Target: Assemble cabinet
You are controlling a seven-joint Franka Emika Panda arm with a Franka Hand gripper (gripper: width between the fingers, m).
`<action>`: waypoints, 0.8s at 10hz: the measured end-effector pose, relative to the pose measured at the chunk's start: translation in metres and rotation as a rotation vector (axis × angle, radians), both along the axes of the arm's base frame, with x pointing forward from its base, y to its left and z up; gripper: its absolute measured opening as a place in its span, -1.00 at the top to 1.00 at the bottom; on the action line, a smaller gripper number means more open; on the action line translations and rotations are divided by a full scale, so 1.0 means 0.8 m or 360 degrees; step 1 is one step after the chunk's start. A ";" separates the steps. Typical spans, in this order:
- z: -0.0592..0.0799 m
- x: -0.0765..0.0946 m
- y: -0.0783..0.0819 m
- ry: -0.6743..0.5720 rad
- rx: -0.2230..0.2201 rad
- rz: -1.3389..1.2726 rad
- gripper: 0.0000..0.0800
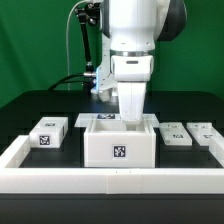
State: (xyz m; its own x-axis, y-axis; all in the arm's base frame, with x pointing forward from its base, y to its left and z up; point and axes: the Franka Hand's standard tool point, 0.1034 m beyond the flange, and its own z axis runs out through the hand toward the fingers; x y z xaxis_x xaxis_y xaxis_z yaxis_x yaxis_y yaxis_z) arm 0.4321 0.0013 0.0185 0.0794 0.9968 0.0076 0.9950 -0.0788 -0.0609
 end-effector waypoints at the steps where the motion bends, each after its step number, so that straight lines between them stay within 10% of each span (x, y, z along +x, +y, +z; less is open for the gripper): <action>1: 0.001 0.001 0.000 -0.0003 0.0000 -0.0002 -0.99; 2: 0.002 0.003 0.000 -0.0004 -0.0001 -0.0007 -0.99; 6: 0.002 0.005 0.000 -0.0007 -0.0001 -0.0014 0.45; 8: 0.002 0.005 0.000 -0.0007 -0.0001 -0.0014 0.77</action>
Offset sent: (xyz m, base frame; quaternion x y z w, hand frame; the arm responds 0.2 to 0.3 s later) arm 0.0000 0.0000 0.0000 0.0000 0.0000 0.0000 1.0000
